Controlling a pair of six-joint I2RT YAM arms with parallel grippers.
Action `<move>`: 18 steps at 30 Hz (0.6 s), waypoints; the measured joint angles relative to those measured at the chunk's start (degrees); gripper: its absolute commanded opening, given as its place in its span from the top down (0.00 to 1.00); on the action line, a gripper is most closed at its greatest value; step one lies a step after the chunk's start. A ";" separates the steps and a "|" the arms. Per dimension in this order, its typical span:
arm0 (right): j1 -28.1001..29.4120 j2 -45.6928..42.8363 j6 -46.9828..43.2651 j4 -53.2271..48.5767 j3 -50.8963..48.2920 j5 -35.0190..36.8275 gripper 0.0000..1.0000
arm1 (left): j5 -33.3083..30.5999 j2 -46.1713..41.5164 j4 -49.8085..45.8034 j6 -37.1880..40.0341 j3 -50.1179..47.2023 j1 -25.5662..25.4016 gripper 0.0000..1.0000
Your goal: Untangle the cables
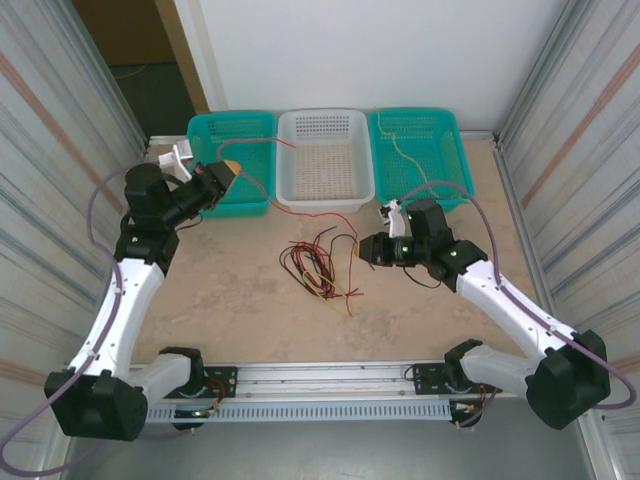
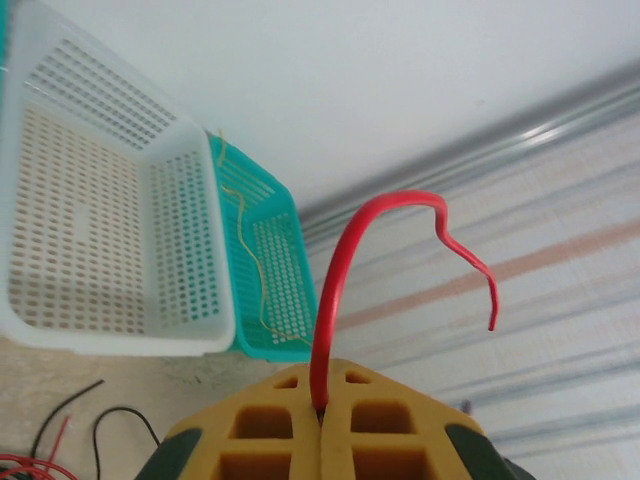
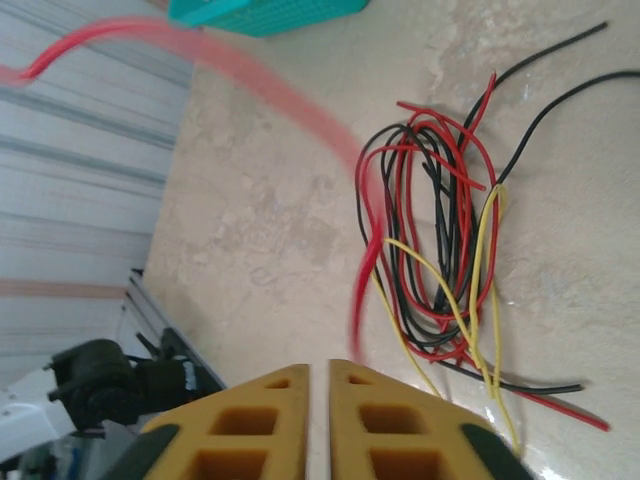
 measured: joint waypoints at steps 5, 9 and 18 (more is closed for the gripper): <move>0.11 -2.73 -0.17 -3.58 3.52 3.45 1.00 | 0.00 11.19 3.08 -0.85 2.99 -0.90 1.00; 0.11 -3.69 -0.17 -4.57 6.25 5.31 0.94 | 0.00 21.44 5.46 -2.10 6.60 -3.26 1.00; -1.64 6.71 -6.95 -12.92 15.74 13.38 0.27 | 0.81 26.91 7.17 -4.22 14.19 -6.01 1.00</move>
